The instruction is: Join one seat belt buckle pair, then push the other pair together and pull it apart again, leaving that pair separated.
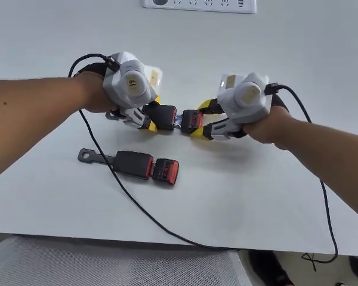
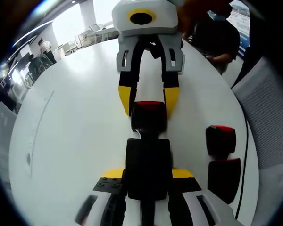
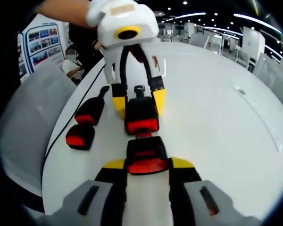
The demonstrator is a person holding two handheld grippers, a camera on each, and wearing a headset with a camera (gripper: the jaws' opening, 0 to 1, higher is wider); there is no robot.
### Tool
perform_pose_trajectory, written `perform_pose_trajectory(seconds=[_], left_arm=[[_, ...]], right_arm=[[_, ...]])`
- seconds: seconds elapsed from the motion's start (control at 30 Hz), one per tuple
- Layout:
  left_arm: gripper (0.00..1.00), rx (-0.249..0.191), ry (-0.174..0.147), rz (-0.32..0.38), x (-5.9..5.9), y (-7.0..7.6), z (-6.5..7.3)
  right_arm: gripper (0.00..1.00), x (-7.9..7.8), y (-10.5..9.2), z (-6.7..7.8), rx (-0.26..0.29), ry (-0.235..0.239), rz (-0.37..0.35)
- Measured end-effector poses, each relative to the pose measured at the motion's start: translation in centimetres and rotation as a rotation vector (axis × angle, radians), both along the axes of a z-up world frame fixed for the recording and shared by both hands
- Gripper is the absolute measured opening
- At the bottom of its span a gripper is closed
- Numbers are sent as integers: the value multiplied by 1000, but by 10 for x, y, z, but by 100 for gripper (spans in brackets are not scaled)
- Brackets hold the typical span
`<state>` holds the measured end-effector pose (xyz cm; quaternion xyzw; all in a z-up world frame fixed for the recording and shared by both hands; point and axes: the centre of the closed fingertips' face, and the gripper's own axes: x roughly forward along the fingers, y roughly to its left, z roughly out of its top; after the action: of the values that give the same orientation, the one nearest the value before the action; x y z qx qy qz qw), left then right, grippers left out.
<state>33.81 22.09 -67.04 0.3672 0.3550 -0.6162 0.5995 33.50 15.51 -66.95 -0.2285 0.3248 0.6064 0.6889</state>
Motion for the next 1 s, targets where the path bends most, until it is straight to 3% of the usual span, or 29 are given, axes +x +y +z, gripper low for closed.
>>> perform_pose_trajectory(seconds=[0.27, 1.0], left_arm=[[35, -4, 2, 11, -1, -1, 1], [35, 4, 2, 48, -6, 0, 3]], right_arm=[[33, 0, -7, -1, -2, 0, 8], [34, -3, -57, 0, -11, -5, 11]])
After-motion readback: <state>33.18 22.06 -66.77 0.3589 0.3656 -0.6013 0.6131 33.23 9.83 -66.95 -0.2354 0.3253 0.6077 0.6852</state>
